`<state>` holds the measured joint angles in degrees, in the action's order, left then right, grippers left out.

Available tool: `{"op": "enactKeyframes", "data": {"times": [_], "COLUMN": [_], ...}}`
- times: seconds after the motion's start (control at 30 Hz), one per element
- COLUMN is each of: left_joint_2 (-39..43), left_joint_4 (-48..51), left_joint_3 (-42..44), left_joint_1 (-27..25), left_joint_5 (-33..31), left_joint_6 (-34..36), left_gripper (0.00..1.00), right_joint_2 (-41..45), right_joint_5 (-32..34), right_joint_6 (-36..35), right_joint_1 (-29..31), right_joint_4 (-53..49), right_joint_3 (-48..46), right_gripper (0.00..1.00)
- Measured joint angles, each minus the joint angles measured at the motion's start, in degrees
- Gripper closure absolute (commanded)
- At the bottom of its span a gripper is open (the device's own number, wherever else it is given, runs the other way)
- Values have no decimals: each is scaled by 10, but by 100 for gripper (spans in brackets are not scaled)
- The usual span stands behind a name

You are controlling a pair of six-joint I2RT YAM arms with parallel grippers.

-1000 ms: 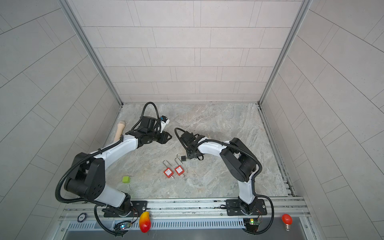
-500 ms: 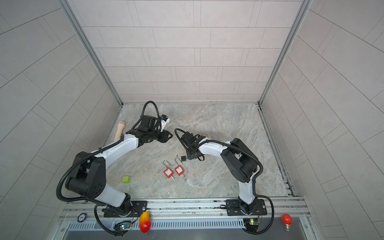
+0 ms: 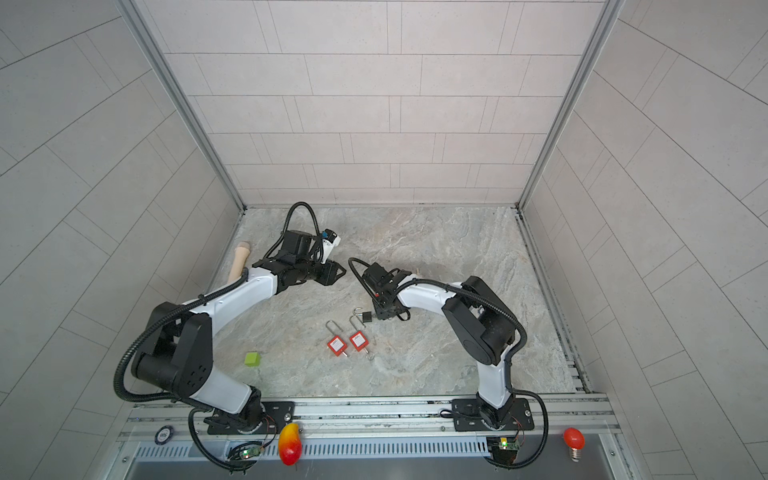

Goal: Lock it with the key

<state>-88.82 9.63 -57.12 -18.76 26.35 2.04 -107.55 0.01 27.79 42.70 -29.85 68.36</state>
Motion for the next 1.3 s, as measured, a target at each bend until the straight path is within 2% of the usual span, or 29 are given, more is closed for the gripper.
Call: {"op": "enactKeyframes", "data": {"times": [0.17,0.27,0.43,0.57,0.73,0.93,1.13,1.3], "left_joint_2": [0,6,37,53,54,53,51,59], "left_joint_4": [-13,-47,-155,-259,-352,-446,-519,-511], "left_joint_3": [0,12,87,153,179,184,209,215], "left_joint_1": [0,0,0,0,0,-6,-28,-48], "left_joint_5": [21,35,86,151,233,305,316,307], "left_joint_6": [13,25,44,61,88,123,154,222], "left_gripper": [54,54,54,54,54,53,53,53], "right_joint_2": [21,68,187,234,246,246,240,236], "right_joint_5": [-1,-19,-50,-104,-186,-264,-320,-348], "right_joint_6": [-64,-122,-220,-292,-384,-478,-524,-549], "right_joint_1": [0,0,-6,-35,-66,-68,-74,-79], "right_joint_4": [-44,-52,-47,-45,-66,-121,-154,-179], "right_joint_3": [-4,-23,-65,-67,-57,-7,35,42], "right_gripper": [75,75,76,76,76,77,78,79]}}
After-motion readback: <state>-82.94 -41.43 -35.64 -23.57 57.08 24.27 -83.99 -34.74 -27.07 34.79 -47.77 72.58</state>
